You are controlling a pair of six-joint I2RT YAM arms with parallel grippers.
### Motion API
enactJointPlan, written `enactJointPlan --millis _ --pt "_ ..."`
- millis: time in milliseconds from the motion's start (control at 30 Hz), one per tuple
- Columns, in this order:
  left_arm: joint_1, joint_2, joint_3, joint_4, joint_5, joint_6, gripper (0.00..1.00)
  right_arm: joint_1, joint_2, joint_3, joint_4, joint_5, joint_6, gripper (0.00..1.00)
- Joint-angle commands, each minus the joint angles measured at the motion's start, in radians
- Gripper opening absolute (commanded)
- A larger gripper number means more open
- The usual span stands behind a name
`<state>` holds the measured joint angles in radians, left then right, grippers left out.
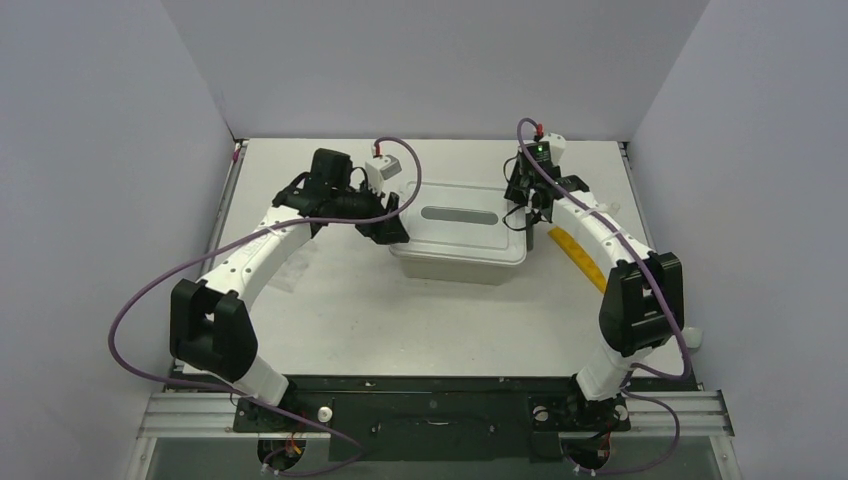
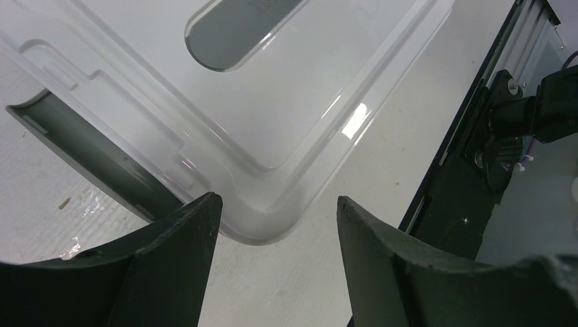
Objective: Organize the chemistry lab equipment
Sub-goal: Close the lid of the storage box.
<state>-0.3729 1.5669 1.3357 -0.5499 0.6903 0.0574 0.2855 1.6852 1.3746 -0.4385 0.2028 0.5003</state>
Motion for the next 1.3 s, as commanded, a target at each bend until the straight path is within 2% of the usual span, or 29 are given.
enactJointPlan --millis 0,333,433,500,633,667,700,833,1000,1133,1267 --pt "-0.015 -0.046 -0.015 0.052 0.037 -0.017 0.61 -0.011 0.042 0.047 -0.022 -0.013 -0.017 0.37" --pt "-0.013 -0.052 -0.012 0.067 -0.022 0.024 0.62 -0.011 0.064 0.062 -0.029 -0.011 -0.010 0.40" --pt "0.003 -0.055 0.018 0.068 -0.048 0.013 0.67 -0.011 0.028 0.041 -0.023 -0.006 -0.008 0.53" --pt "0.028 -0.058 0.051 0.072 -0.044 -0.016 0.71 -0.010 -0.009 0.021 -0.008 0.001 -0.010 0.60" --pt "0.071 -0.070 0.108 0.079 -0.045 -0.065 0.82 -0.009 -0.064 0.030 -0.011 0.016 -0.010 0.67" --pt "0.080 -0.073 0.105 0.085 -0.048 -0.087 0.95 -0.008 -0.072 0.034 -0.015 0.018 -0.011 0.68" --pt "0.087 -0.080 0.087 0.093 -0.055 -0.097 0.99 -0.008 -0.083 0.041 -0.021 0.018 -0.011 0.69" --pt "0.104 -0.088 -0.004 0.159 -0.074 -0.182 0.97 -0.010 -0.120 0.029 -0.026 -0.005 -0.006 0.74" --pt "0.138 -0.015 -0.058 0.210 0.014 -0.312 0.97 -0.026 -0.195 -0.035 -0.012 -0.085 0.012 0.84" --pt "0.156 0.020 -0.100 0.322 0.077 -0.380 0.97 -0.072 -0.257 -0.111 0.027 -0.221 0.056 0.85" --pt "0.168 0.043 -0.145 0.455 0.089 -0.442 0.97 -0.114 -0.302 -0.151 0.047 -0.290 0.079 0.85"
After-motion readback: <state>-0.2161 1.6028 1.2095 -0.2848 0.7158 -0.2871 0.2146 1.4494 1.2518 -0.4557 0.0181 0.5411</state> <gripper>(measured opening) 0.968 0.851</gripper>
